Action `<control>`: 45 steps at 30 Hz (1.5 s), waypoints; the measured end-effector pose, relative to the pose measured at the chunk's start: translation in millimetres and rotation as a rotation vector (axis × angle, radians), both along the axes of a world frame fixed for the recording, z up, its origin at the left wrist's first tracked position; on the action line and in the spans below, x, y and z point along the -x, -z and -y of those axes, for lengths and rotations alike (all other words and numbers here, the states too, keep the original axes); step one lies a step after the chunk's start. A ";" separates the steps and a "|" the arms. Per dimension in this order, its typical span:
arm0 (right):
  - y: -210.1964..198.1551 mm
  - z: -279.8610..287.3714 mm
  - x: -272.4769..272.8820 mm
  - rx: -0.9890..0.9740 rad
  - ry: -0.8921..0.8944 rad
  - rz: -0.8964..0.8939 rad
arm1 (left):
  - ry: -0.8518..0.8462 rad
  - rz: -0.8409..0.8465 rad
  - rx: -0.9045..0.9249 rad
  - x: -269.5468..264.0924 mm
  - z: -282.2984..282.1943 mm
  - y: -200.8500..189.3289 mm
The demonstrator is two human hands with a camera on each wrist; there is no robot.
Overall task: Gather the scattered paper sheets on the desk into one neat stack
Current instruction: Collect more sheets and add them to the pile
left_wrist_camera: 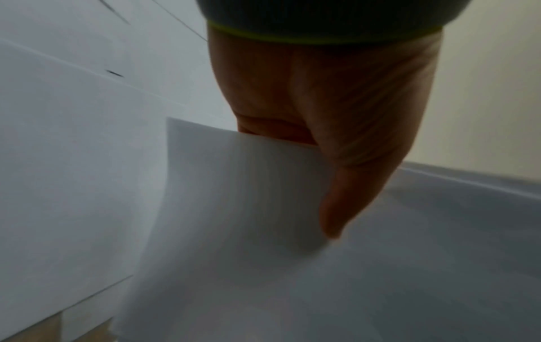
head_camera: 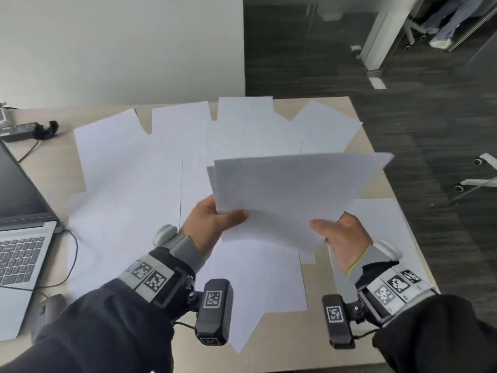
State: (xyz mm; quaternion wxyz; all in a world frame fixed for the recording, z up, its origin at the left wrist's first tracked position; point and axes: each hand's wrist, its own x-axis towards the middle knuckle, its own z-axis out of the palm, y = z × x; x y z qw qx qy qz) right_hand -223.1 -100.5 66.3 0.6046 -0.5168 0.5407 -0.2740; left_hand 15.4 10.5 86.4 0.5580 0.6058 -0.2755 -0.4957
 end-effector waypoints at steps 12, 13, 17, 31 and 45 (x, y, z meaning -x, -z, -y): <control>20.8 -13.6 30.8 -0.017 -0.180 -0.121 | 0.193 0.360 -0.317 19.8 -20.6 32.0; 21.3 -14.9 32.1 0.009 -0.176 -0.180 | 0.173 0.367 -0.322 22.1 -22.4 33.7; 8.8 -8.1 35.8 0.017 -0.188 -0.214 | 0.171 0.347 -0.246 28.0 -17.2 35.9; 74.0 48.8 133.7 -0.159 0.121 -0.424 | 0.748 1.122 -0.788 129.2 -8.9 96.8; 75.6 44.2 146.6 -0.168 0.073 -0.377 | 0.317 0.980 -0.597 92.6 -11.6 97.0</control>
